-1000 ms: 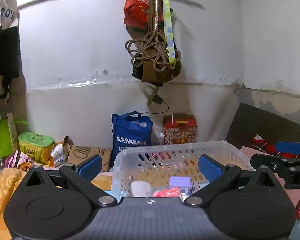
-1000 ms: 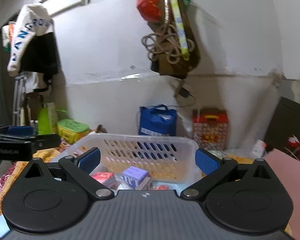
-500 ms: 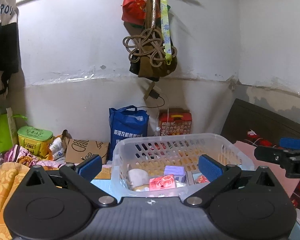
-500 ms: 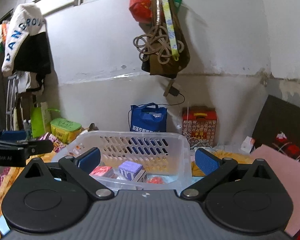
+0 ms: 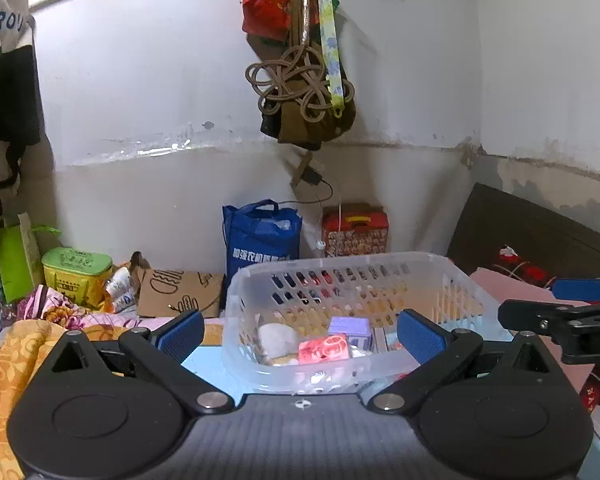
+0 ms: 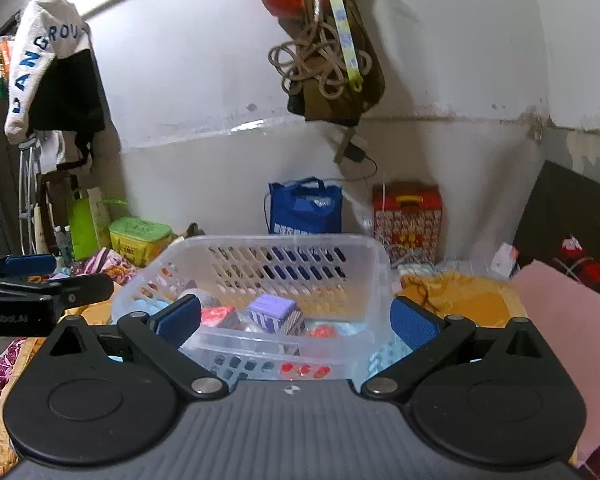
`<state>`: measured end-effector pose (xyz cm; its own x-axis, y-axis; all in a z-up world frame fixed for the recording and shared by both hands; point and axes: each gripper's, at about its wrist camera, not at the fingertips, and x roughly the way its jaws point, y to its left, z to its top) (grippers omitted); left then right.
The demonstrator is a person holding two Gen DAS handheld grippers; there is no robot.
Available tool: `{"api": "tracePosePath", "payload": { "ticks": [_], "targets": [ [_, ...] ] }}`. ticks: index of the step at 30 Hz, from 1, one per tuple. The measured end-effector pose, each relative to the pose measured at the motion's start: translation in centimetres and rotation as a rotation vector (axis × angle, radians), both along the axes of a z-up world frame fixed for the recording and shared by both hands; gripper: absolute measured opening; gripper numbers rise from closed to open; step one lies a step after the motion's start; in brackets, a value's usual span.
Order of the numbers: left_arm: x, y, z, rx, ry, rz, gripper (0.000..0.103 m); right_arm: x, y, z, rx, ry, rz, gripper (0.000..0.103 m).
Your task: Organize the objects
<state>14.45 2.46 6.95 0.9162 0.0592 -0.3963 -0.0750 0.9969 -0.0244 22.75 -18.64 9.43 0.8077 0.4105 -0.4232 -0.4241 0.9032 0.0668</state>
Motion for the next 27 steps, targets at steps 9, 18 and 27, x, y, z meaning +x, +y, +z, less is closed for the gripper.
{"api": "tracePosePath", "payload": {
  "ticks": [9, 18, 27],
  "targets": [
    [0.6, -1.1, -1.0, 0.015, 0.047, 0.003, 0.103, 0.0, -0.2, -0.6, -0.039, 0.008, -0.031, 0.103],
    [1.1, -2.1, -1.9, 0.007, 0.086, -0.001, 0.103, 0.0, -0.7, -0.9, -0.038, 0.013, -0.034, 0.103],
    [1.6, -2.8, -2.7, 0.008, 0.113, -0.002, 0.103, 0.5, -1.3, -1.5, -0.021, 0.048, -0.036, 0.103]
  ]
}}
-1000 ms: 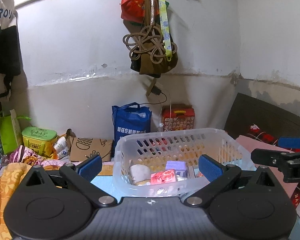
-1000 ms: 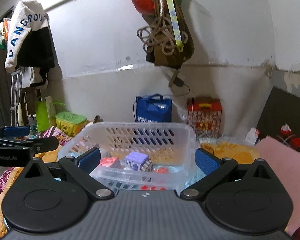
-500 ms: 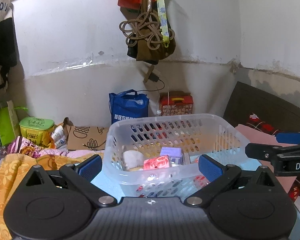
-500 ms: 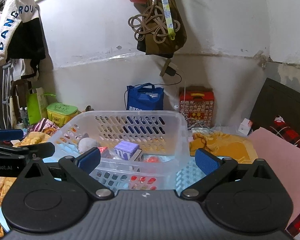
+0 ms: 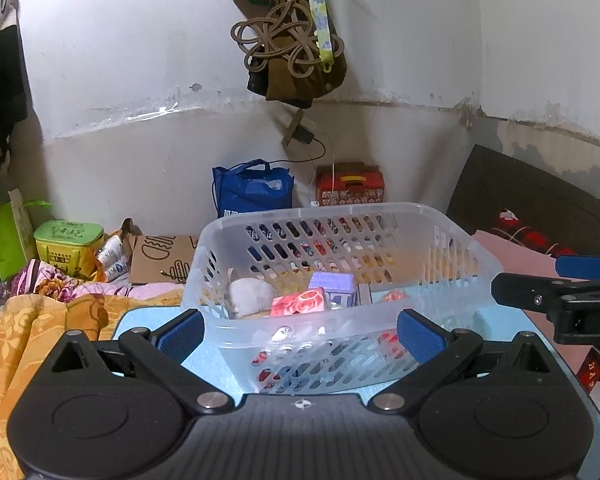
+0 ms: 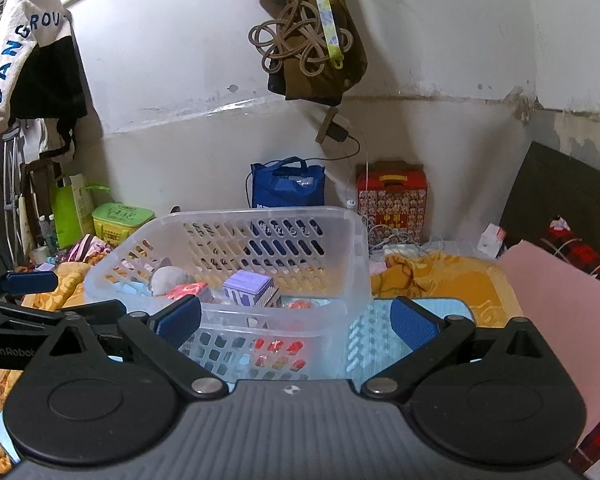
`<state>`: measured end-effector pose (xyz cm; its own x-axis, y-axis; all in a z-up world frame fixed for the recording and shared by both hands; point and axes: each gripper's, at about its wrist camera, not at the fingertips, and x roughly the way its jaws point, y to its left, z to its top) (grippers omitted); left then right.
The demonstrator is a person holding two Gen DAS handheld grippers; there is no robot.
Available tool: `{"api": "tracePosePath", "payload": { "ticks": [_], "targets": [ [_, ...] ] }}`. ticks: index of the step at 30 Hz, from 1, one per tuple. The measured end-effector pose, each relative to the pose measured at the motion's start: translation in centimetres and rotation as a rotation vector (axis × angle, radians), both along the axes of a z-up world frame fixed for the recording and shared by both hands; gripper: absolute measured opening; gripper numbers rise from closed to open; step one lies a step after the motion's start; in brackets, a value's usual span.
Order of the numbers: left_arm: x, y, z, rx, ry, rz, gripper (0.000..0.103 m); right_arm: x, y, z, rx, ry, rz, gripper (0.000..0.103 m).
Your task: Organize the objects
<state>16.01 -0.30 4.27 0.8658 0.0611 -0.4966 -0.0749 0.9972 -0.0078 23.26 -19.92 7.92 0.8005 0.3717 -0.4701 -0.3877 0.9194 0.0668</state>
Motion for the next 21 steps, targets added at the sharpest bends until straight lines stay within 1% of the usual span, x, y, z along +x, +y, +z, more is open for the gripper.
{"api": "tracePosePath", "payload": {
  "ticks": [8, 13, 21],
  "targets": [
    [0.36, -0.37, -0.36, -0.005, 0.011, 0.002, 0.103, -0.01, -0.18, -0.41, 0.002, 0.012, 0.002, 0.103],
    [0.3, -0.66, -0.53, 0.006, 0.007, 0.004, 0.103, 0.09, -0.28, -0.52, 0.011, 0.022, 0.0, 0.103],
    [0.35, -0.46, -0.51, -0.013, 0.009, 0.002, 0.103, 0.03, -0.21, -0.45, 0.01, 0.021, 0.003, 0.103]
  ]
}}
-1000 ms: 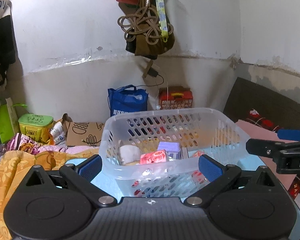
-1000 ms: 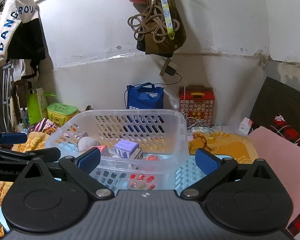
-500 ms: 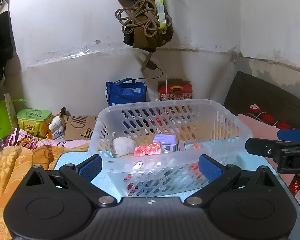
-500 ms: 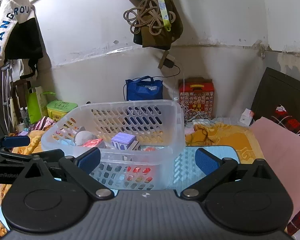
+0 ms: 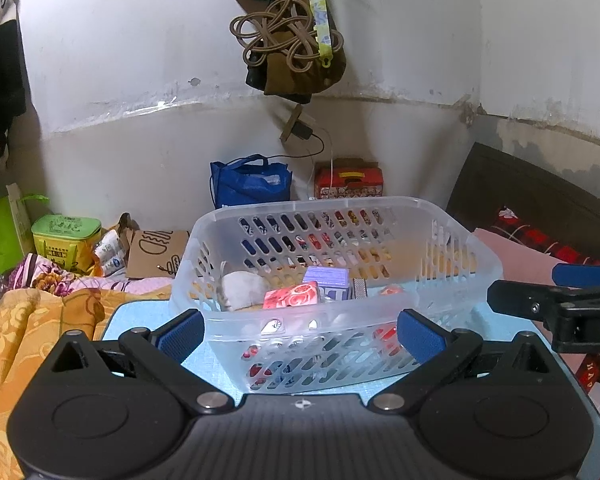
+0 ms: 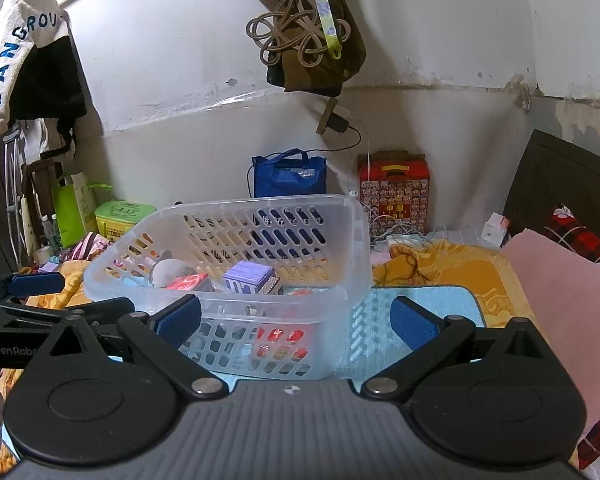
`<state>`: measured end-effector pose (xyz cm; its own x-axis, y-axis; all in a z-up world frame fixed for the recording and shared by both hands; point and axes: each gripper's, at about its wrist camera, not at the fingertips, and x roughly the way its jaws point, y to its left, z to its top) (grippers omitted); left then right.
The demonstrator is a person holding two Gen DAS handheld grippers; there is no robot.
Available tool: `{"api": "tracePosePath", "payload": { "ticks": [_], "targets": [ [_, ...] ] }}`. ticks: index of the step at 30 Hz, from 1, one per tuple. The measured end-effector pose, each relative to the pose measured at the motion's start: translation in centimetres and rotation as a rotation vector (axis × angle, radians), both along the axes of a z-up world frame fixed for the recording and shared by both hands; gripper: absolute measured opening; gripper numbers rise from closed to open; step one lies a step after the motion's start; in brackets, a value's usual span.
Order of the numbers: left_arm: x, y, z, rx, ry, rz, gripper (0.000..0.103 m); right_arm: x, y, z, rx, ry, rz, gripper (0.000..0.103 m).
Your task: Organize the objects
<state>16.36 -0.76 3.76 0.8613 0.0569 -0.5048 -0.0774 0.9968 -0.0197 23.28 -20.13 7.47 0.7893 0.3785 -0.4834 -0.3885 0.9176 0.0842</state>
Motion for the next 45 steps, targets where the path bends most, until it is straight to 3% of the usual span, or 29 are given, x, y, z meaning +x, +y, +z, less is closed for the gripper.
{"api": "tracePosePath", "payload": {
  "ticks": [45],
  "targets": [
    [0.41, 0.03, -0.96, -0.019, 0.003, -0.002, 0.103, 0.16, 0.29, -0.94, -0.012, 0.013, 0.003, 0.103]
  ]
}}
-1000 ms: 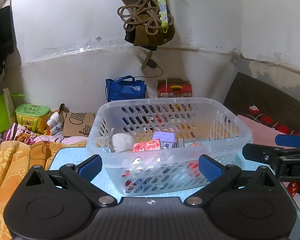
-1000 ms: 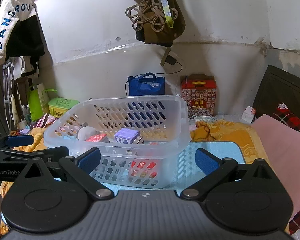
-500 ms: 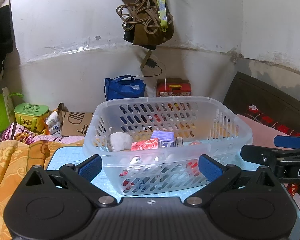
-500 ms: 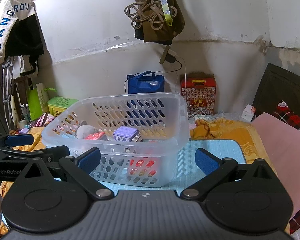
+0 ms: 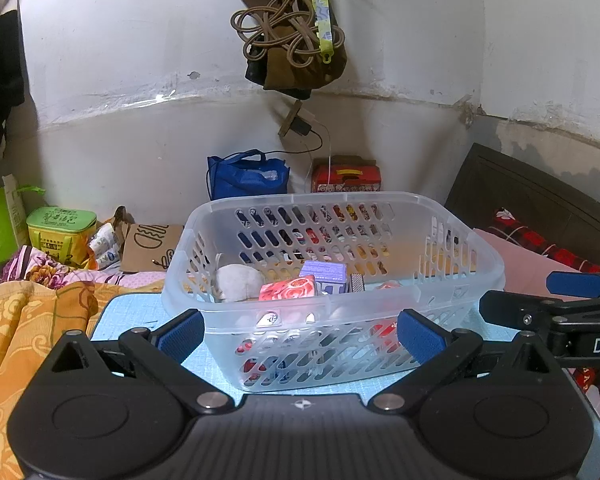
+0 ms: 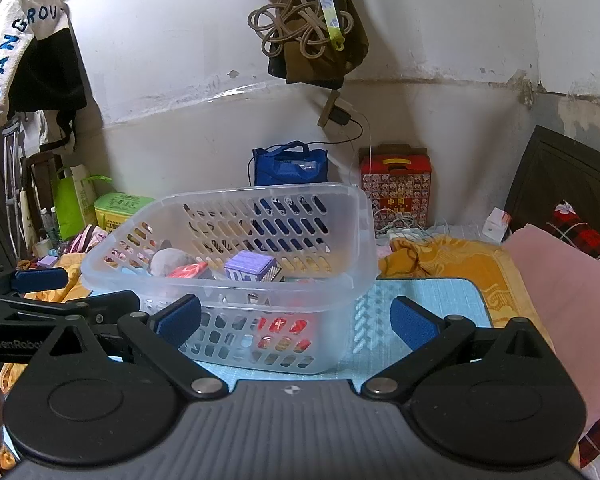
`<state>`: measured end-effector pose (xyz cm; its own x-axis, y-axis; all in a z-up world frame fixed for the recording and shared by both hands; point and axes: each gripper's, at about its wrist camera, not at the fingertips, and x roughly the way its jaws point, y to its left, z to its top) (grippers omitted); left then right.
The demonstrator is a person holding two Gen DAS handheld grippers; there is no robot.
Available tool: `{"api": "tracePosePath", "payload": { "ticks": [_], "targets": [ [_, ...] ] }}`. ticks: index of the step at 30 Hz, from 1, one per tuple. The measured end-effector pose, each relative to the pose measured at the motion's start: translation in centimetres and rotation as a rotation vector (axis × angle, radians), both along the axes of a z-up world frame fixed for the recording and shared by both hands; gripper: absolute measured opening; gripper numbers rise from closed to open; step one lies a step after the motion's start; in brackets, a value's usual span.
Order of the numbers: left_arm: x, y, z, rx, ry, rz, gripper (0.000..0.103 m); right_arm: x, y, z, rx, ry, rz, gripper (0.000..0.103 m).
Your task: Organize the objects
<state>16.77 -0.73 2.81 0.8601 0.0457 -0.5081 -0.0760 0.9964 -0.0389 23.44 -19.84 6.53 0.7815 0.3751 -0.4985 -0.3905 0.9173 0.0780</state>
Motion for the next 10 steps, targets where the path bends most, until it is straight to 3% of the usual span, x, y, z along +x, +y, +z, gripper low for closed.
{"api": "tracePosePath", "payload": {
  "ticks": [10],
  "targets": [
    [-0.41, -0.1, -0.08, 0.016, -0.027, 0.008, 0.103, -0.07, 0.11, 0.09, -0.001, 0.0, 0.0, 0.103]
  ]
}}
